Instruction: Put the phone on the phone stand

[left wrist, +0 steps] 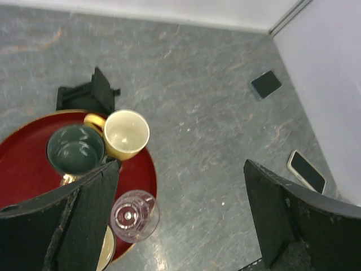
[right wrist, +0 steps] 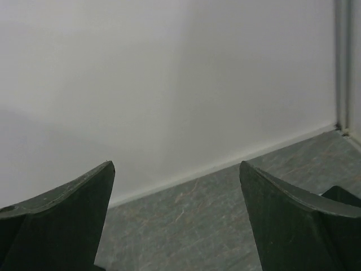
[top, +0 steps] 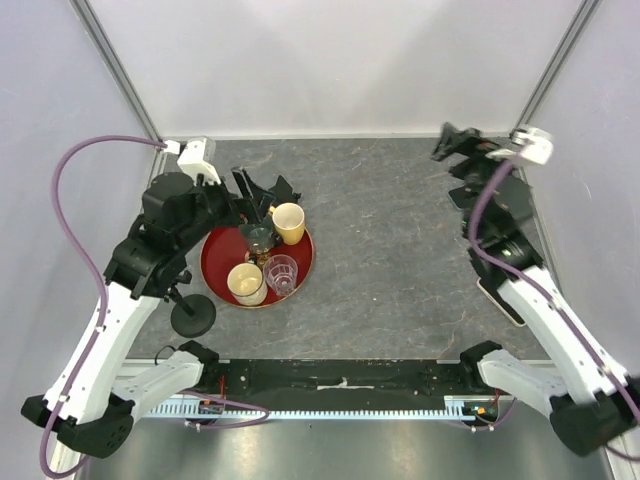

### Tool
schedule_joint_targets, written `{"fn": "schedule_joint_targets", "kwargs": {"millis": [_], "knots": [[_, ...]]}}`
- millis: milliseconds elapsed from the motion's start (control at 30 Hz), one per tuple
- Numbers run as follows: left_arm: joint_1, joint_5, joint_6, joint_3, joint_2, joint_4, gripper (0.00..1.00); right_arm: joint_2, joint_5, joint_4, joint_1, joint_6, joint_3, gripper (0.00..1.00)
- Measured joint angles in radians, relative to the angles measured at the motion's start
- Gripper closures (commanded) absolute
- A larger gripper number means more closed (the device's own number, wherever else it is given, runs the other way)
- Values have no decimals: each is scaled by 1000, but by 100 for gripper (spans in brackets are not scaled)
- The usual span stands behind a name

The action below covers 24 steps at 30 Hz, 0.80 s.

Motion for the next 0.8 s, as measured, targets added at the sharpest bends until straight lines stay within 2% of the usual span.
{"fn": "schedule_joint_targets", "kwargs": {"millis": [100,200,400,533,633,800], "knots": [[0,0,-19,-51,13,-9,6,156,-48,8,42,38,32,2],[0,-8,-43,-113,2,12,8,323,-172,-19,56,72,100,2],[1,-61,-105,-229,-25,30,9,681,-634,-43,64,58,341,2],[1,-63,-117,-255,-31,44,9,873,-881,-43,95,14,449,2],[1,-63,-126,-279,-46,58,9,1014,-979,-50,134,-41,531,2],[1,-62,-147,-322,-89,82,9,1153,-1059,-103,185,-151,609,2]]}}
